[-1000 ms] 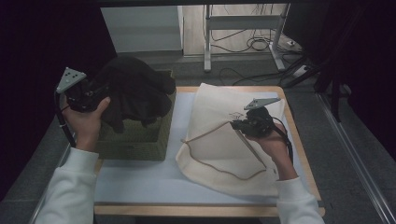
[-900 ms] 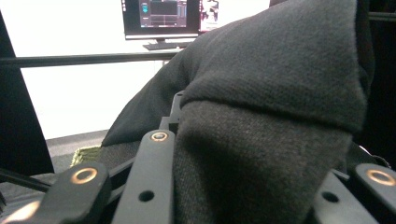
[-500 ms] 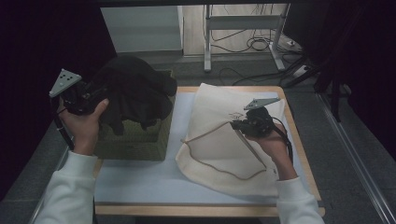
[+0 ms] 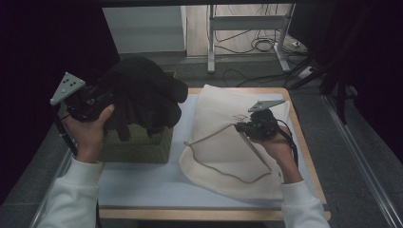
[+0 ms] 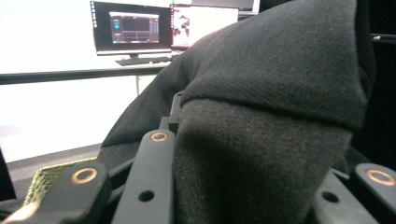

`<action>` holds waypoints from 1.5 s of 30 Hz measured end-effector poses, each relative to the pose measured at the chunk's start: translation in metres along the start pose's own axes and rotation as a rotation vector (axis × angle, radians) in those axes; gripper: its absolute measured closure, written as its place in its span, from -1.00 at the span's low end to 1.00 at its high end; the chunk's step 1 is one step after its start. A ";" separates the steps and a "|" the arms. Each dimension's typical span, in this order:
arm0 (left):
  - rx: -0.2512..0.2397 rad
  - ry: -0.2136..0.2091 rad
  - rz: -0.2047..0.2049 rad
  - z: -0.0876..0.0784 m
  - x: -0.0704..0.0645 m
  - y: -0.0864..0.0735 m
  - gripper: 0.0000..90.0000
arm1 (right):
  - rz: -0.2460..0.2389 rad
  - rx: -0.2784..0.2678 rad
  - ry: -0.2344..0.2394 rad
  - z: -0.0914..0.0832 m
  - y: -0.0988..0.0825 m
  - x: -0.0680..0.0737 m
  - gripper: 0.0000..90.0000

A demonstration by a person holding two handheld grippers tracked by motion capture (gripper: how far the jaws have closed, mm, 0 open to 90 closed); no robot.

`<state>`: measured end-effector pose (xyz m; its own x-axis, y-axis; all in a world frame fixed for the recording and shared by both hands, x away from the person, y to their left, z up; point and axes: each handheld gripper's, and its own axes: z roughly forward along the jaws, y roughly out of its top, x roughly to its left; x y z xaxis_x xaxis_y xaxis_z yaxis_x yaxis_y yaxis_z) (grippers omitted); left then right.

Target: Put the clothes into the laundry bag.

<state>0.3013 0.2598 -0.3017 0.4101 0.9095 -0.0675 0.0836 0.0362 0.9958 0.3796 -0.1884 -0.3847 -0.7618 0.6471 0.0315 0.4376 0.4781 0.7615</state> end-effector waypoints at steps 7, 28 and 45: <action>-0.001 -0.028 0.003 0.000 -0.007 -0.002 0.60 | 0.002 0.000 0.001 0.000 0.000 0.000 0.92; -0.008 -0.072 0.006 -0.005 -0.017 -0.003 0.60 | 0.001 -0.001 -0.001 0.005 0.000 0.001 0.92; -0.019 -0.141 0.002 -0.016 -0.033 -0.009 0.60 | 0.007 0.000 0.002 0.006 0.000 0.000 0.92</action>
<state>0.2728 0.2361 -0.3072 0.5335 0.8427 -0.0724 0.0661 0.0437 0.9969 0.3822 -0.1849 -0.3881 -0.7599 0.6489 0.0378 0.4426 0.4740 0.7612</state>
